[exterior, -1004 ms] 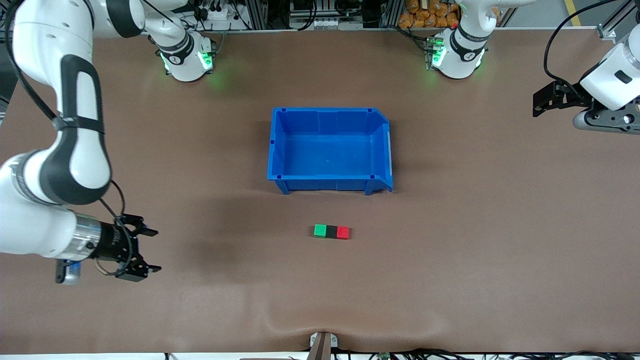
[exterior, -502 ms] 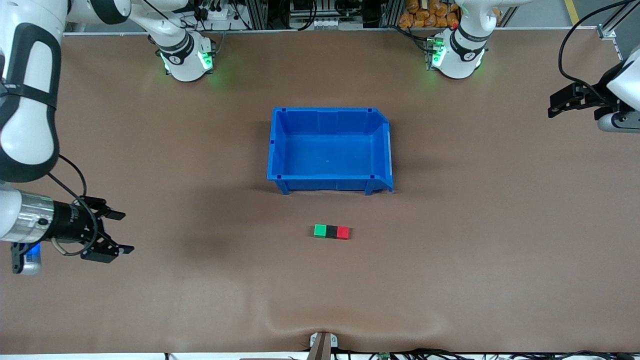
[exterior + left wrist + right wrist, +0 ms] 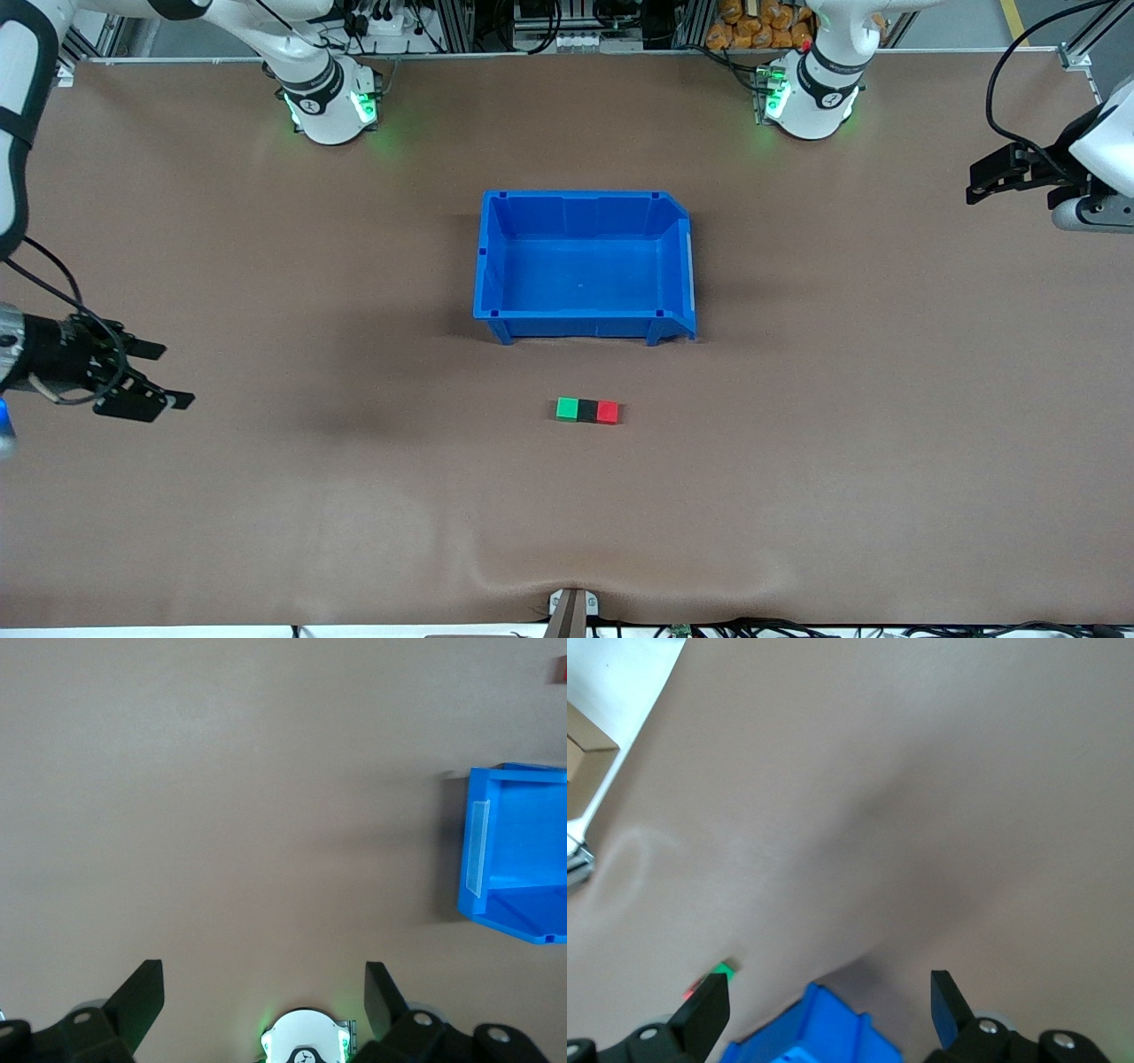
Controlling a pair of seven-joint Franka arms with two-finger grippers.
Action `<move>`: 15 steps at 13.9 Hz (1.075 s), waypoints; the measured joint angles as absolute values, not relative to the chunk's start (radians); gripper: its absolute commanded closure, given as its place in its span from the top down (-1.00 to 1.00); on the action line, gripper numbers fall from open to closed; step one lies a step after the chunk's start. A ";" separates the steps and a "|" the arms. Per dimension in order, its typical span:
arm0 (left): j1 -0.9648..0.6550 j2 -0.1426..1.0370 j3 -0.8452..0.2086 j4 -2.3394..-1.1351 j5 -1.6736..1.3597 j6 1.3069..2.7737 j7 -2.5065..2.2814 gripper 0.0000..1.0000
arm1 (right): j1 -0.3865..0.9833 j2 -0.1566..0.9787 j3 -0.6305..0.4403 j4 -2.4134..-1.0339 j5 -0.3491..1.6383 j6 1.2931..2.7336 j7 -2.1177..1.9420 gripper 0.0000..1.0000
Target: Attach green and red cubes to black cube
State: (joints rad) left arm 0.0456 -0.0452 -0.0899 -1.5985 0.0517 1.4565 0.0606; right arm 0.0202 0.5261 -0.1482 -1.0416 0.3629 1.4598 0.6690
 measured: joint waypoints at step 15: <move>0.045 -0.045 -0.090 -1.598 0.052 1.456 0.061 1.00 | -0.060 0.257 0.119 -1.101 -0.003 1.276 0.411 1.00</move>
